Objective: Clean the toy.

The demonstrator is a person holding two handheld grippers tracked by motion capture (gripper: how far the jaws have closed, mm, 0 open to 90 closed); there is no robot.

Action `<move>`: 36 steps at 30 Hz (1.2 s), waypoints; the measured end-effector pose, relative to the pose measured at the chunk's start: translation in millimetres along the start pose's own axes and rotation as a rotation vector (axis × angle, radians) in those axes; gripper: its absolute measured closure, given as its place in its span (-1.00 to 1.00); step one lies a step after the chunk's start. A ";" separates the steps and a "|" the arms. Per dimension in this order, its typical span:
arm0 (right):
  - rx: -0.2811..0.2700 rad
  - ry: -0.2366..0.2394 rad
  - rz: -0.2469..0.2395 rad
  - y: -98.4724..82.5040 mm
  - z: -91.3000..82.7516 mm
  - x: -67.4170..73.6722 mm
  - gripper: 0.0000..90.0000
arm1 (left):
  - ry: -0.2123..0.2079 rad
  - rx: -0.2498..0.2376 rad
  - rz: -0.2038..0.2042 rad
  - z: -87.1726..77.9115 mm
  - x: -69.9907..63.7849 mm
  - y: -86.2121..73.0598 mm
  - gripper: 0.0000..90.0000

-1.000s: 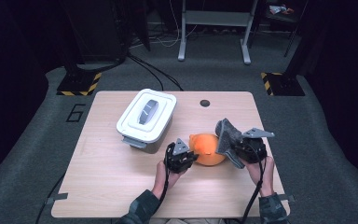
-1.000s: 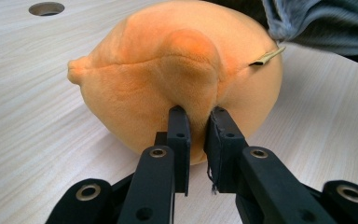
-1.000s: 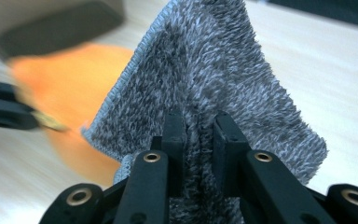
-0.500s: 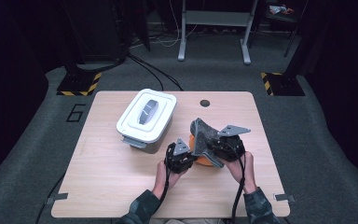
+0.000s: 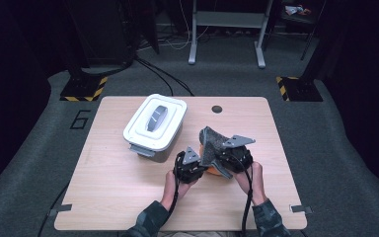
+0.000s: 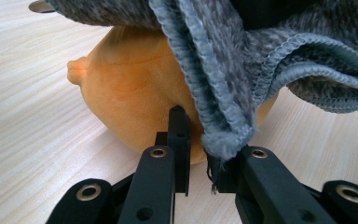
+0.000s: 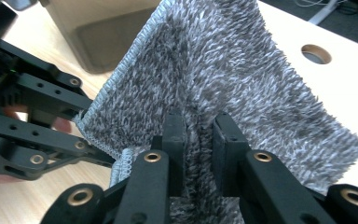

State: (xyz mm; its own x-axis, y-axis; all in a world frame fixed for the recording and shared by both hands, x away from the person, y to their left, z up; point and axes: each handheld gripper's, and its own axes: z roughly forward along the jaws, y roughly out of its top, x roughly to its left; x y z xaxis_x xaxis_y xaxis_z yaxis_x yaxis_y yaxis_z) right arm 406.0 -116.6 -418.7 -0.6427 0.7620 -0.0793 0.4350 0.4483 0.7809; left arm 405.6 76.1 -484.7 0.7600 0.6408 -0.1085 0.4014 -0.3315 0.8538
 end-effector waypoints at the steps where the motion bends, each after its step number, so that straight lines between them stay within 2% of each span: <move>1: 0.001 -0.004 0.016 -0.6 -0.9 0.3 0.72 | -0.004 0.002 -0.006 -0.2 0.0 0.5 0.79; 13: 0.019 -0.042 0.048 -11.3 -11.0 -17.3 0.73 | -0.010 -0.018 -0.015 2.0 -4.2 1.5 0.79; 19: 0.005 -0.038 0.095 -20.4 -12.1 -24.8 0.73 | -0.008 -0.013 -0.008 1.1 -4.4 0.1 0.79; 22: 0.003 -0.063 0.120 -26.5 -13.9 -30.9 0.73 | -0.008 -0.009 -0.006 1.2 -4.7 1.3 0.79; 25: 0.017 -0.097 0.137 -34.1 -14.8 -39.2 0.73 | -0.004 -0.009 -0.003 1.3 -6.0 2.1 0.79; 29: 0.033 -0.116 0.191 -49.6 -12.0 -55.0 0.73 | -0.005 -0.013 0.002 1.8 -6.0 2.6 0.79; 32: 0.071 -0.148 0.222 -59.8 -6.6 -62.7 0.73 | -0.003 -0.012 0.003 1.8 -5.9 3.0 0.79; 35: 0.103 -0.154 0.243 -70.9 0.1 -69.6 0.73 | 0.003 -0.007 0.000 1.4 -5.6 2.9 0.79; 36: 0.116 -0.158 0.267 -73.9 2.8 -70.4 0.73 | 0.004 -0.007 -0.001 1.3 -5.0 3.1 0.79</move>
State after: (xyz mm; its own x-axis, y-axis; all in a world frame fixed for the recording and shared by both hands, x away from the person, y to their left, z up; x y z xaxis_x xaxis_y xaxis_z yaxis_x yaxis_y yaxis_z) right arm 420.8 -202.1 -472.5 -0.3949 0.9186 0.0162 0.6493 0.2666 0.7123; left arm 403.6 71.0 -482.1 0.7574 0.6440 -0.1074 0.3987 -0.3260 0.8572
